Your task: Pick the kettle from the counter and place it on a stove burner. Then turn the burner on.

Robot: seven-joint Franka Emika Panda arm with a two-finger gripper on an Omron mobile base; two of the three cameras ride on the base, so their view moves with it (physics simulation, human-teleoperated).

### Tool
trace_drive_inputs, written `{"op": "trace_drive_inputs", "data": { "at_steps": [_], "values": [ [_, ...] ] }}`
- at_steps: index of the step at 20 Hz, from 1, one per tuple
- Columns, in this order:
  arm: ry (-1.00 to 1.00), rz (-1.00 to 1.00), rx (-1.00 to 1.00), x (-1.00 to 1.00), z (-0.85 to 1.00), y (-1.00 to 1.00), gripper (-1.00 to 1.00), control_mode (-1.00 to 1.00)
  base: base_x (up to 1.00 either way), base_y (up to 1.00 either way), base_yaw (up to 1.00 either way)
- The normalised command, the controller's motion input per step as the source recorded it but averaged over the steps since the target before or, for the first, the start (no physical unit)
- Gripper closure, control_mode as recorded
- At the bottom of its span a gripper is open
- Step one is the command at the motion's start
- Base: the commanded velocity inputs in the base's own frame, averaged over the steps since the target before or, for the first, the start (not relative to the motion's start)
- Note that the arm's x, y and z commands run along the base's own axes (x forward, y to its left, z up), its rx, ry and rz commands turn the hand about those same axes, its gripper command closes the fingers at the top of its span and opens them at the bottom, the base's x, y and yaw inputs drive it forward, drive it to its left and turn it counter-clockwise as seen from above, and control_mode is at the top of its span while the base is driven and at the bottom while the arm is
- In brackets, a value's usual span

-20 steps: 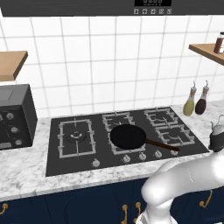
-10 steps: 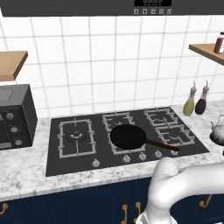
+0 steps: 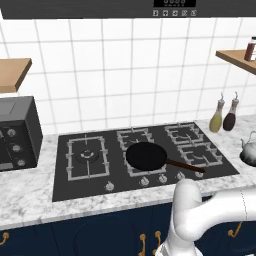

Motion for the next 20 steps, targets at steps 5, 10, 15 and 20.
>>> {"op": "trace_drive_inputs", "data": {
  "at_steps": [5,10,15,20],
  "values": [
    [0.00,0.04,0.00,0.16,-0.21,0.00,-1.00,-1.00,0.00,0.00,0.00],
    [0.00,0.03,0.00,0.11,-0.23,0.00,-1.00,-1.00,0.00,0.00,0.00],
    [0.00,0.04,0.00,0.02,-0.28,0.01,1.00,-1.00,0.00,0.00,0.00],
    [0.00,0.02,0.00,-0.01,-0.02,0.18,1.00,-1.00,0.00,0.00,0.00]
  ]
}}
